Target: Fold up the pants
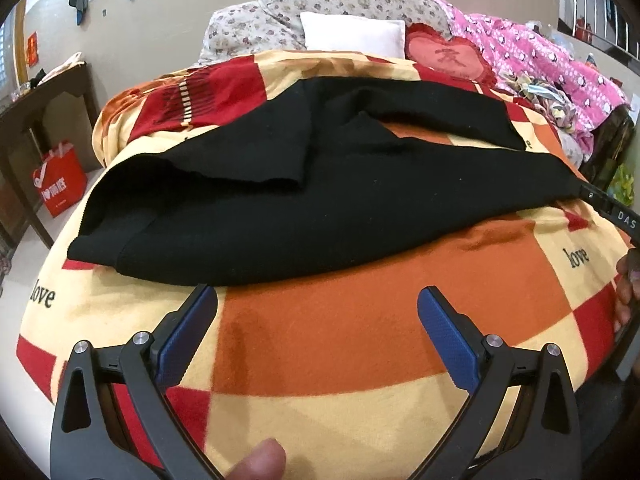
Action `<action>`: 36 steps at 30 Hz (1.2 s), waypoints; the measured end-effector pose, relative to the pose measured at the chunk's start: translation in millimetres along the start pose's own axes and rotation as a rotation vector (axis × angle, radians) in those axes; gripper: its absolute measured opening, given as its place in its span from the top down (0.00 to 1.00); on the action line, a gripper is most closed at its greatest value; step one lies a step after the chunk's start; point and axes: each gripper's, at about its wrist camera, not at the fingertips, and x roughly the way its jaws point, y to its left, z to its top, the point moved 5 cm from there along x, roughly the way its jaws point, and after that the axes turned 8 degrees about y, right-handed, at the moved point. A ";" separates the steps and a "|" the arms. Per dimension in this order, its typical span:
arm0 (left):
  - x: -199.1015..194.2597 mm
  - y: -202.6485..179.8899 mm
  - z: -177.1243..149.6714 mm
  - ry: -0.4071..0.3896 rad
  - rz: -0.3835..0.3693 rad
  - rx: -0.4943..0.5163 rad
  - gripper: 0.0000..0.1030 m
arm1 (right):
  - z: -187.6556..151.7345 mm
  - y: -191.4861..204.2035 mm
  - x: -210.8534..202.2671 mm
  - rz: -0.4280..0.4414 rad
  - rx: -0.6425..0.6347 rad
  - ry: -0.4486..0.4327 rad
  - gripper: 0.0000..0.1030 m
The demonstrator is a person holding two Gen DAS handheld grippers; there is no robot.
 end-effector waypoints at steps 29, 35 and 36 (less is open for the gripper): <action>-0.6 38.6 5.7 0.016 0.005 -0.141 0.02 | -0.3 0.3 0.4 -0.002 -0.006 0.001 0.17; 1.0 43.4 6.5 0.022 0.018 -0.148 0.02 | 0.2 0.4 0.6 -0.001 -0.004 0.002 0.17; 1.1 43.7 6.6 0.023 0.021 -0.149 0.02 | 0.0 0.5 0.7 -0.002 -0.004 0.003 0.17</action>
